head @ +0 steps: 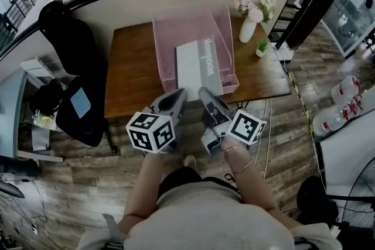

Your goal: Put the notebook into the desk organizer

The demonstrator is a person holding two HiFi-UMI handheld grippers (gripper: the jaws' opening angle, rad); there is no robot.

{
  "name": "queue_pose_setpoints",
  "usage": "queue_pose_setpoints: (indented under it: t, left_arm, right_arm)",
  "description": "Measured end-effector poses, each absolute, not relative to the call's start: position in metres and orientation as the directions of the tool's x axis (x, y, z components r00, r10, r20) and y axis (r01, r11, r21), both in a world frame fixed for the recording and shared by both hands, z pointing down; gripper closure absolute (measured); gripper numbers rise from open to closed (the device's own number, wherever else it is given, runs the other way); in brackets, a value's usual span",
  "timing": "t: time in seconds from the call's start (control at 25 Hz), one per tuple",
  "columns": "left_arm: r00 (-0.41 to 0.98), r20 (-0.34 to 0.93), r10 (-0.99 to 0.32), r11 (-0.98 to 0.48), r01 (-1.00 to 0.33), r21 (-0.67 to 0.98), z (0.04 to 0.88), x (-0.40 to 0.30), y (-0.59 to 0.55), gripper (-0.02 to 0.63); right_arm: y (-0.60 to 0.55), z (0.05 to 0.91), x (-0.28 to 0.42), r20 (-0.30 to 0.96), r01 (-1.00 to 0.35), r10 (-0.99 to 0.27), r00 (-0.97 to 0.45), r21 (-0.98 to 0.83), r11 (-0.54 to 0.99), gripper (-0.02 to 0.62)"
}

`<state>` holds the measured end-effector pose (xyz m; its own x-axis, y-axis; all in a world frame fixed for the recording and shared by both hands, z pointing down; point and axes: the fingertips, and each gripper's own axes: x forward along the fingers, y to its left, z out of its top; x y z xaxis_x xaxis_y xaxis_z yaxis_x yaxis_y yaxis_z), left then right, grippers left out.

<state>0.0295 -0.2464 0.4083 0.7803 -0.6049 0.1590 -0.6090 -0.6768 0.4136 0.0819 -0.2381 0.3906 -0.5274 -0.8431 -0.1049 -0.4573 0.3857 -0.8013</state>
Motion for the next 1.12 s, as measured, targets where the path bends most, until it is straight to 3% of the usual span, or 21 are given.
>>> queue_pose_setpoints:
  t: [0.64, 1.12]
  left_arm:
    - [0.765, 0.115, -0.633, -0.678, -0.62, 0.395, 0.403, 0.036, -0.286, 0.595]
    - [0.764, 0.144, -0.629, -0.692, -0.634, 0.344, 0.407, 0.038, -0.279, 0.595]
  right_arm:
    - [-0.285, 0.418, 0.1, -0.105, -0.328, -0.848, -0.519, -0.892, 0.311, 0.549]
    - [-0.297, 0.427, 0.093, -0.061, -0.362, -0.834, -0.548, -0.882, 0.303, 0.537]
